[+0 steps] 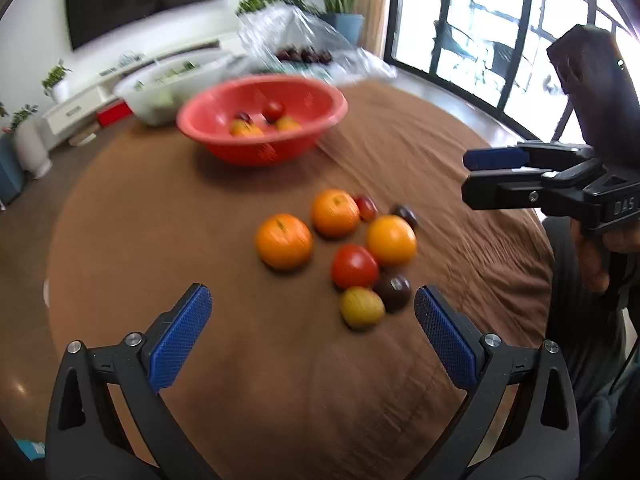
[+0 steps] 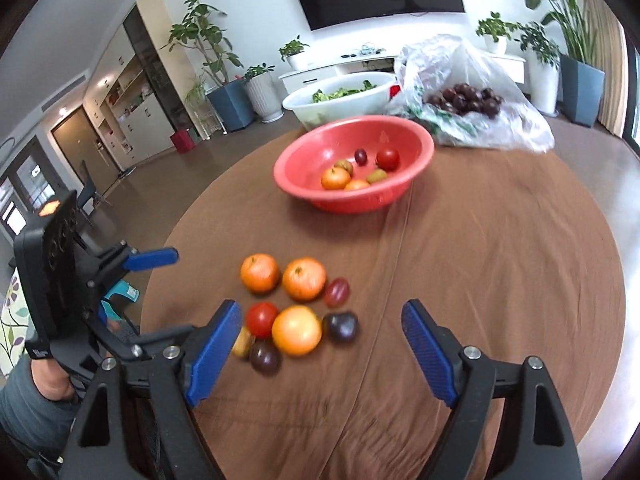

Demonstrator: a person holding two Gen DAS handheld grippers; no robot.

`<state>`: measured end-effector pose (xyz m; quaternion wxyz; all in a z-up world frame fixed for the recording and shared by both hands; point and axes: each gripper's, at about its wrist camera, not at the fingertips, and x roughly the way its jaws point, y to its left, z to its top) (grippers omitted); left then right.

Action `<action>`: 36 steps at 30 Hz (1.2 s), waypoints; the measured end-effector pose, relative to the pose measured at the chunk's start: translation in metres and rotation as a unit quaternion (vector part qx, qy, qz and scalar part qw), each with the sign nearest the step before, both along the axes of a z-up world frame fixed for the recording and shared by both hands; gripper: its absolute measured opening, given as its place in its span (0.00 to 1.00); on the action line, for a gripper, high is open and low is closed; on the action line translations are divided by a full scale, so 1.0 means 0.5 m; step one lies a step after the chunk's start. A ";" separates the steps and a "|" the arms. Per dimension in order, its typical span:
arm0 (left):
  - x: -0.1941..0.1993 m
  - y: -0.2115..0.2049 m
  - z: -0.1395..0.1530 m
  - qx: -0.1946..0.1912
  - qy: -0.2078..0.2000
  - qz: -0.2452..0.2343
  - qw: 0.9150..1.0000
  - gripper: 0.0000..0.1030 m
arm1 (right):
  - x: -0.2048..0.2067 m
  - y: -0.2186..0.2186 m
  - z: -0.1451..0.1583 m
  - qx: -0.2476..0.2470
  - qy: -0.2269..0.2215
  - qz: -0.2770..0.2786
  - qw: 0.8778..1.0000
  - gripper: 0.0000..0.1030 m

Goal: Organize fruits
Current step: 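Move both open tools back to the fruit cluster, then grasp a second small yellow pear with the left tool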

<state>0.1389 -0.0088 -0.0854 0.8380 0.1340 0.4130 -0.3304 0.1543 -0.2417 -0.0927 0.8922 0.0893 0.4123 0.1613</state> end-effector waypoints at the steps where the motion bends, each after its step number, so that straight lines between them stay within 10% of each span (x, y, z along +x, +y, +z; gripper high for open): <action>1: -0.002 -0.002 -0.007 0.001 0.009 -0.007 1.000 1.00 | -0.006 0.001 -0.003 -0.001 0.002 0.000 1.000 0.82; 9: 0.002 -0.021 -0.020 0.007 0.036 -0.087 0.995 0.98 | -0.042 0.003 -0.028 -0.002 0.014 0.008 1.000 0.73; 16: 0.017 -0.057 -0.039 0.037 0.051 -0.154 0.986 0.49 | -0.047 0.009 -0.033 0.002 0.015 0.015 1.000 0.71; 24: 0.027 -0.067 -0.058 0.058 0.057 -0.170 0.982 0.31 | -0.049 0.009 -0.042 0.006 0.022 0.016 1.000 0.69; 36: 0.030 -0.075 -0.077 0.066 0.059 -0.175 0.981 0.31 | -0.046 0.034 -0.059 0.000 0.036 0.034 0.999 0.66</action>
